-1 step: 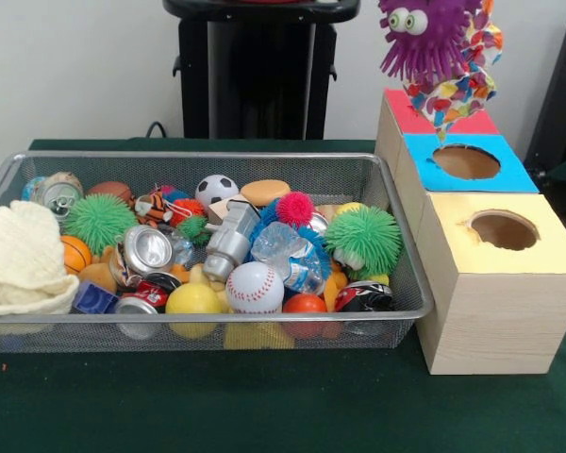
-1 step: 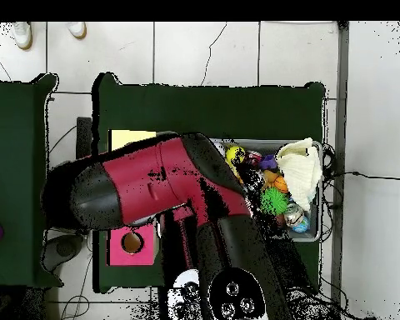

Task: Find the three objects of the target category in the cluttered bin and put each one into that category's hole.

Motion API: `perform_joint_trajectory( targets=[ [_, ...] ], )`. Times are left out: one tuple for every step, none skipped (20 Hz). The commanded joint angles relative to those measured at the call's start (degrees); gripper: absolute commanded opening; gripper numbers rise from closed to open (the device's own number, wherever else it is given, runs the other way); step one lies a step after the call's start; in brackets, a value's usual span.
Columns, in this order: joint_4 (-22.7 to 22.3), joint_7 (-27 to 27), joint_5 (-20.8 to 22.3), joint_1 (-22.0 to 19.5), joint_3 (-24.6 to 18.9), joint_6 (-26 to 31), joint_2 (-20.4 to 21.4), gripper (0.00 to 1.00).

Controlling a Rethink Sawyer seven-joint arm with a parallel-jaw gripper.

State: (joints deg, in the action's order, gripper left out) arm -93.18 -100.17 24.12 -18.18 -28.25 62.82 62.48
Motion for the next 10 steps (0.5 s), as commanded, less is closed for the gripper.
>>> perform_joint_trajectory(
  targets=[
    [0.9,-7.6,-1.2,0.7,3.6,5.3,-1.3,0.0],
    [0.9,-7.9,-1.3,0.9,3.8,5.0,-1.4,0.0],
    [0.9,-8.1,-1.3,1.1,4.0,4.6,-1.6,0.0],
    [0.6,-8.3,-1.5,1.2,4.2,4.0,-1.8,0.0],
    [0.3,-8.5,-1.6,1.4,4.4,3.4,-1.9,0.0],
    [0.1,-8.6,-1.8,1.5,4.6,2.8,-2.0,0.0],
    [-0.1,-8.7,-1.9,1.7,4.8,2.2,-2.2,0.0],
    [0.0,-8.9,-2.0,1.9,5.0,1.7,-2.4,0.0],
    [-0.1,-8.9,-2.0,2.0,5.1,1.5,-2.4,0.0],
    [-0.3,-9.0,-2.1,2.1,5.3,1.1,-2.4,0.0]
  ],
)
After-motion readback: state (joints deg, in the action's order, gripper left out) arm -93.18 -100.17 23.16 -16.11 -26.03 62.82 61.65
